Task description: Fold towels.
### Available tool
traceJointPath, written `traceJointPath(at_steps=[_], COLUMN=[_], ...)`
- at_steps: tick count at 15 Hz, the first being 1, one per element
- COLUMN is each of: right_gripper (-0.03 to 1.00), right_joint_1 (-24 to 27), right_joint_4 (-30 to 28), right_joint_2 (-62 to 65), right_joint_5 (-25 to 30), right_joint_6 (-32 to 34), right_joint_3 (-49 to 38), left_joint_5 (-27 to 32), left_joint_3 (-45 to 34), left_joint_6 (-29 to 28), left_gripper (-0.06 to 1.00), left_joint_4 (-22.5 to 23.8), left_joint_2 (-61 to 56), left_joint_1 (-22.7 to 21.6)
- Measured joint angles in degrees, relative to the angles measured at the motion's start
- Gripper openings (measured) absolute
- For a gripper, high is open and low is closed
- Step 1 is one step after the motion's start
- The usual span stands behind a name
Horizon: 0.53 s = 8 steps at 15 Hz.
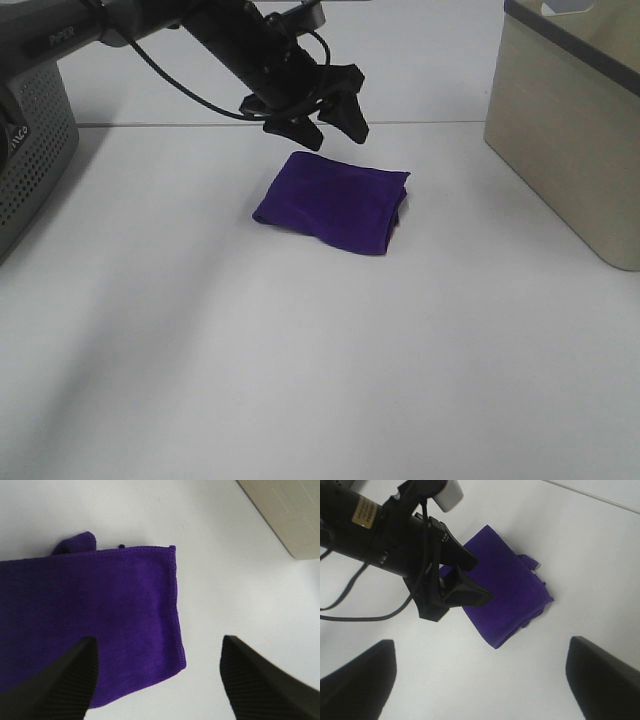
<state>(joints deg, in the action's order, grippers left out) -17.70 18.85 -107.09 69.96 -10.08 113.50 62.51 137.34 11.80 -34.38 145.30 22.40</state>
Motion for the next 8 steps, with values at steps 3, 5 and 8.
traceJointPath(at_steps=[3,5,8], right_gripper=[0.89,0.89,0.89], right_joint_1=[0.0,1.2,6.1], right_joint_4=[-0.6,-2.3,-2.6], right_joint_2=[0.0,0.0,0.0], right_joint_5=[0.0,0.1,0.1], right_joint_6=[-0.7,1.5,2.8], right_joint_3=[0.0,0.0,0.0], left_joint_5=[3.7,6.6,6.9], left_joint_3=[0.0,0.0,0.0], left_joint_6=[-0.3,-6.0,-8.2], left_gripper=[0.64,0.65,0.66], left_joint_4=[4.9,19.8,26.1], left_joint_2=[-2.8,-7.5,-11.2], left_joint_1=[-3.7,-8.3,-11.1])
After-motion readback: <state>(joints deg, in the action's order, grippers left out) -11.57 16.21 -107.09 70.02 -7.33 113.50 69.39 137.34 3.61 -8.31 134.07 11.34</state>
